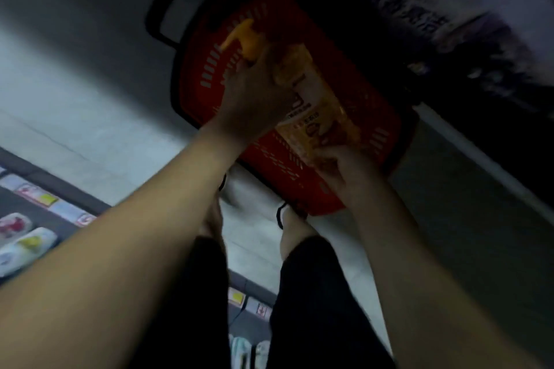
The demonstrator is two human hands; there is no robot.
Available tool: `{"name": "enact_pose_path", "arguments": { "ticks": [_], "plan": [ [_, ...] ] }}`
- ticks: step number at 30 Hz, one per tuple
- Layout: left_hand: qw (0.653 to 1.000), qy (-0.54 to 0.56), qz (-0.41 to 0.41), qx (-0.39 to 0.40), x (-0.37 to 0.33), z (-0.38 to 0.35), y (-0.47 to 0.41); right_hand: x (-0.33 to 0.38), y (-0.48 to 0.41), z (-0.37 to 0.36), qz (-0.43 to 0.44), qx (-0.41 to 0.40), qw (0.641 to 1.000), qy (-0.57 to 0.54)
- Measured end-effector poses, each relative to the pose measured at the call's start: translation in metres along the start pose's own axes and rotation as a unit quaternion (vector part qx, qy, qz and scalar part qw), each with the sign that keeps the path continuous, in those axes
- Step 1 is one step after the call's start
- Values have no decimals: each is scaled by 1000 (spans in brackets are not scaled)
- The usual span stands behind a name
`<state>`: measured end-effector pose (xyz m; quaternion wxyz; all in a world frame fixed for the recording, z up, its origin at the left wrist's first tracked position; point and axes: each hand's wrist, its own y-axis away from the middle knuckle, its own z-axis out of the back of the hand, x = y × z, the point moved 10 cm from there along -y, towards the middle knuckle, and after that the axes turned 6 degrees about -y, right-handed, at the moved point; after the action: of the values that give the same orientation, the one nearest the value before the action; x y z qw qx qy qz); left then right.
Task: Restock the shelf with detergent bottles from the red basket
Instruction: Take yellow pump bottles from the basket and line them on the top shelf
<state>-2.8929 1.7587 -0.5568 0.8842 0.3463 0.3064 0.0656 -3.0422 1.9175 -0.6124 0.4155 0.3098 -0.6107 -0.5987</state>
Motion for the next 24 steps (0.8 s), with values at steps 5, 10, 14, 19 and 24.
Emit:
{"name": "enact_pose_path", "arguments": {
  "ticks": [5,10,14,19,24],
  "plan": [
    [990,-40,-90,-100,-114,115,98,61,139,-13,116,75,990,14],
    [958,-67,-194,-199,-213,225,212,105,282,-34,212,176,961,34],
    [925,12,-282,-254,-256,301,303,148,386,-49,281,266,920,57],
    [830,134,-443,-309,-300,391,404,189,504,-78,365,370,851,67],
    [814,291,-381,-327,-253,450,433,189,599,-121,411,457,781,110]
  ]
}}
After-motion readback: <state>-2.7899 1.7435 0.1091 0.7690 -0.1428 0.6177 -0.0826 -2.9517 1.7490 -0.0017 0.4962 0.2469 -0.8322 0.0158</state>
